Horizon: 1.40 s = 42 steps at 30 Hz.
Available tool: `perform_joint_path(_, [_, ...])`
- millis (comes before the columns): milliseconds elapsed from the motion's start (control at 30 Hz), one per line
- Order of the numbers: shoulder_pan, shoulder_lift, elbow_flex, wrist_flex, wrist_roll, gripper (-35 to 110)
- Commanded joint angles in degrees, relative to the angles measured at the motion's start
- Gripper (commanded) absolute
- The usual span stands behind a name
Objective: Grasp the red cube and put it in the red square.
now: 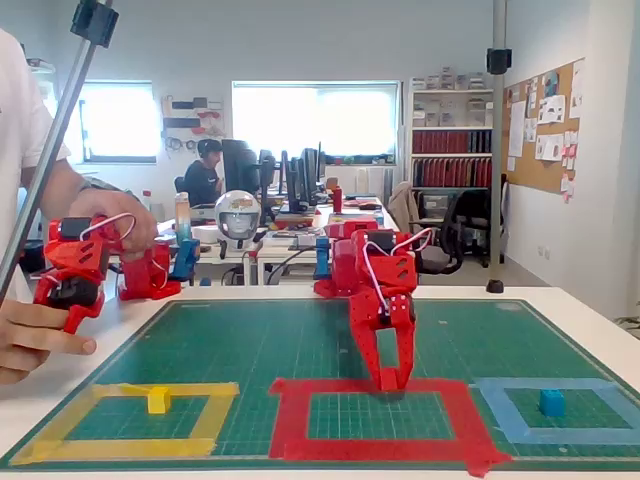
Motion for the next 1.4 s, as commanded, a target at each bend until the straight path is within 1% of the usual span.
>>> perform_joint_path(0, [0.62, 1.58, -3.25, -0.97, 0.26, -1])
perform_joint_path(1000, [2.11, 1.58, 1.32, -0.97, -1.76, -1])
perform_joint_path(1167, [2.2, 1.67, 1.41, -0.97, -2.02, 4])
perform_joint_path(1233, [2.46, 1.67, 1.41, -0.97, -2.02, 8])
perform_joint_path(1367, [2.72, 1.67, 1.49, -0.97, -2.02, 8])
